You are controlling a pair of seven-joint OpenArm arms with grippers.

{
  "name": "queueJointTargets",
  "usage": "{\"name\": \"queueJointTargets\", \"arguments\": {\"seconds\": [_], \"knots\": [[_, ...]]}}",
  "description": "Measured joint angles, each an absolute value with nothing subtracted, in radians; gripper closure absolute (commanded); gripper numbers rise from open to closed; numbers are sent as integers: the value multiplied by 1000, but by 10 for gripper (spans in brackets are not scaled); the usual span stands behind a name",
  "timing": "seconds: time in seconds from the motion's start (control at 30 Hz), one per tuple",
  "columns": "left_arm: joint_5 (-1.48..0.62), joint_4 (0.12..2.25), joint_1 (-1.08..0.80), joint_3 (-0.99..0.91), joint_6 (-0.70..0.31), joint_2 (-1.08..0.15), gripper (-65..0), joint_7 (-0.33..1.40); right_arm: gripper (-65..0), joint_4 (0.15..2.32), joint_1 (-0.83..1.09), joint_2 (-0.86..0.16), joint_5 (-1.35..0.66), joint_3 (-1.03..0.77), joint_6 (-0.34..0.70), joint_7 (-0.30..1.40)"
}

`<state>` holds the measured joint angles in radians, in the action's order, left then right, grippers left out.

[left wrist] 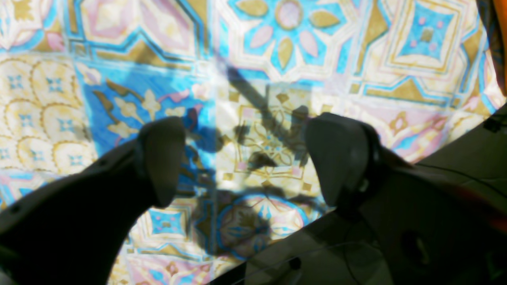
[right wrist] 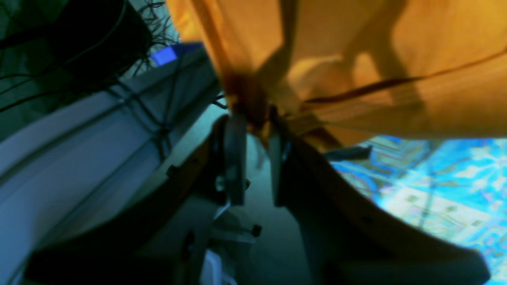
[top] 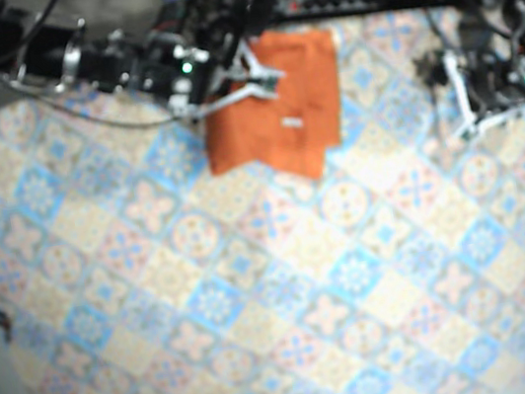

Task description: Fold the T-shirt properly

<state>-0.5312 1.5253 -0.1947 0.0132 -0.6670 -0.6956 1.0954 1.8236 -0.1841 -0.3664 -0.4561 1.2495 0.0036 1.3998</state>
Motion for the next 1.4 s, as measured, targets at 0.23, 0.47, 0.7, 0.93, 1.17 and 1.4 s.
{"name": "queueJointTargets", "arguments": {"seconds": [0.23, 0.47, 0.7, 0.93, 1.17, 1.4], "knots": [[-531, 1524, -197, 14, -667, -696, -499, 1092, -101, 1824, -204, -367, -455, 1250, 4, 1401], [-531, 1524, -197, 14, -667, -696, -499, 1090, -95, 1822, -262, -375, -376, 1248, 4, 1398], [-531, 1524, -212, 14, -667, -695, -499, 1089, -82, 1816, -279, -402, -344, 1231, 4, 1399], [-518, 1524, -212, 14, -667, -694, -499, 1089, -82, 1823, -252, -374, -344, 1305, 4, 1410], [-502, 1522, -211, 14, -666, -695, -499, 1089, -82, 1834, -207, -359, -340, 1265, -1, 1396], [-474, 1522, -212, 14, -666, -693, -499, 1089, -82, 1864, -199, -363, -341, 1194, -1, 1397]]}}
